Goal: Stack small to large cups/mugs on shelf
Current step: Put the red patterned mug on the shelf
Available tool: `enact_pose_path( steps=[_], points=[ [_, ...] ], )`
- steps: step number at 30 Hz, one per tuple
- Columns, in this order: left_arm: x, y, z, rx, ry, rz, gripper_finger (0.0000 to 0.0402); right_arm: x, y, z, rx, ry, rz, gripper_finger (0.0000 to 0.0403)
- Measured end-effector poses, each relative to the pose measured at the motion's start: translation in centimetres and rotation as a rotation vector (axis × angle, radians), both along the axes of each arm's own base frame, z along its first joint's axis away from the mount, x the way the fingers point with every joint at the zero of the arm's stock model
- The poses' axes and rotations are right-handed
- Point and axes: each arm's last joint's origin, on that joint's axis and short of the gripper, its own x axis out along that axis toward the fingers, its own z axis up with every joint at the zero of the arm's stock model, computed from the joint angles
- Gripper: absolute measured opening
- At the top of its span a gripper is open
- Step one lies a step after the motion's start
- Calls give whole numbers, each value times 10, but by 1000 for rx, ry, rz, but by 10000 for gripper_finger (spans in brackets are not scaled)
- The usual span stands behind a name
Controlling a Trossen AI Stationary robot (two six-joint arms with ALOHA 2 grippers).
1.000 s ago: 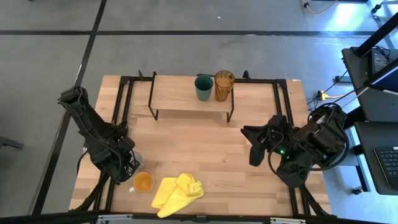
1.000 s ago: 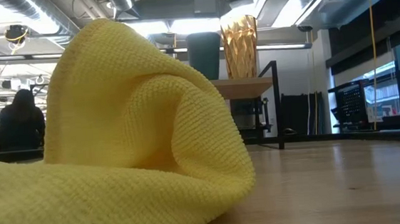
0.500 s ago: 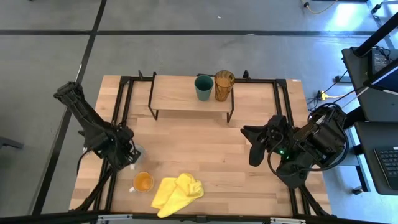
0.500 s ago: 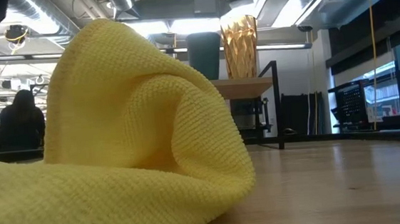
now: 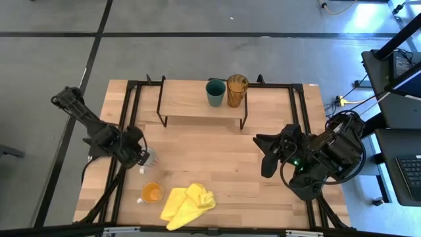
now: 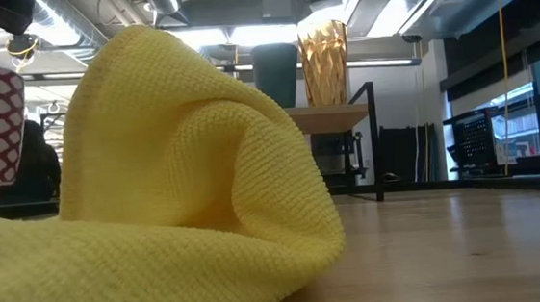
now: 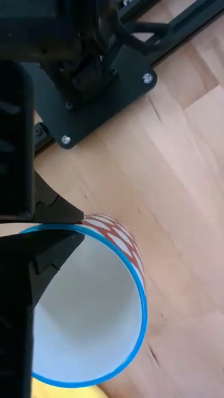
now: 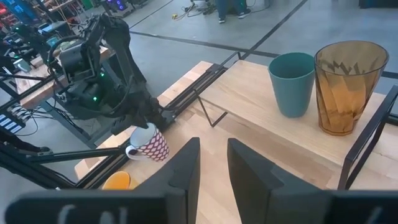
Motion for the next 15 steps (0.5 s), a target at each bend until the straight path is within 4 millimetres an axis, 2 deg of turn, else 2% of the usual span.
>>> enact_pose_path(
  steps=[6,11,15],
  points=[
    [0,9,15,-46,-65,-19,2,0,0,0,0,0,-1,83],
    [3,18,48,-37,-130,-45,2,2,-3,0,1,-1,-12,83],
    [6,30,77,28,-117,-53,2,3,-3,0,1,-1,-16,83]
  ],
)
